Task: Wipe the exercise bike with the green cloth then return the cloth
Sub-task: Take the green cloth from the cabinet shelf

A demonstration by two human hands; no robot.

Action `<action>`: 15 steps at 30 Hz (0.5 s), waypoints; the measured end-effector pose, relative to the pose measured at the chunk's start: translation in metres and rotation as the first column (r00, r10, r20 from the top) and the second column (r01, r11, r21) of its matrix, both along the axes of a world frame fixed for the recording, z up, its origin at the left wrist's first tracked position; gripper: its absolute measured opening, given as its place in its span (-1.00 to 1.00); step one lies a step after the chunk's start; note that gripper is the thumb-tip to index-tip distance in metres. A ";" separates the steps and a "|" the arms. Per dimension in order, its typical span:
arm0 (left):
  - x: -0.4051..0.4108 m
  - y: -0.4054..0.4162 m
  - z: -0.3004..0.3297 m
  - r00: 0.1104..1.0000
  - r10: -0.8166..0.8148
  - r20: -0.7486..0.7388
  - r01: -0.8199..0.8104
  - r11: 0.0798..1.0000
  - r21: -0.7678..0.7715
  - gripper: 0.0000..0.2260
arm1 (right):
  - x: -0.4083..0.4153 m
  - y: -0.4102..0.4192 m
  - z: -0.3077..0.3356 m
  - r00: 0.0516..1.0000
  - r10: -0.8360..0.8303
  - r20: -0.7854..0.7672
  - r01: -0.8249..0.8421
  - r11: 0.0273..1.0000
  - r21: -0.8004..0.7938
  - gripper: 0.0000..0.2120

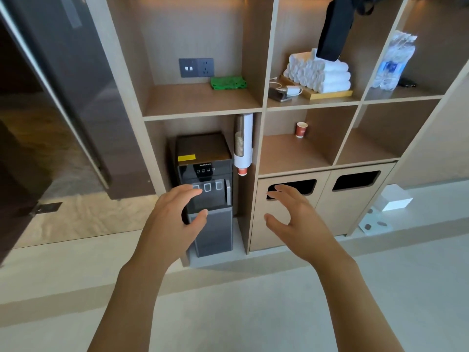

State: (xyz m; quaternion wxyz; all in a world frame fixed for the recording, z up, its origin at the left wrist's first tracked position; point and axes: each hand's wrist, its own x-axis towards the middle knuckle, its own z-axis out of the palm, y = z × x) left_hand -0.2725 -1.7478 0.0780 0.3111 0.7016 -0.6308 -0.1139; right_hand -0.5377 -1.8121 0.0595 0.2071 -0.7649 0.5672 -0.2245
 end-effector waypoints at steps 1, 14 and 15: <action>-0.005 -0.006 -0.002 1.000 0.000 0.000 0.000 1.000 0.002 -0.58 | -0.005 -0.009 -0.002 1.000 0.003 0.001 -0.003 1.000 0.005 -0.46; -0.009 -0.114 -0.008 0.999 -0.027 0.026 0.027 1.000 -0.001 -0.58 | -0.010 -0.119 -0.018 0.999 0.027 0.038 -0.026 1.000 -0.014 -0.48; -0.006 -0.125 -0.009 0.999 -0.035 0.022 0.036 0.999 -0.007 -0.58 | -0.008 -0.128 -0.018 0.999 0.028 0.035 -0.027 1.000 -0.016 -0.48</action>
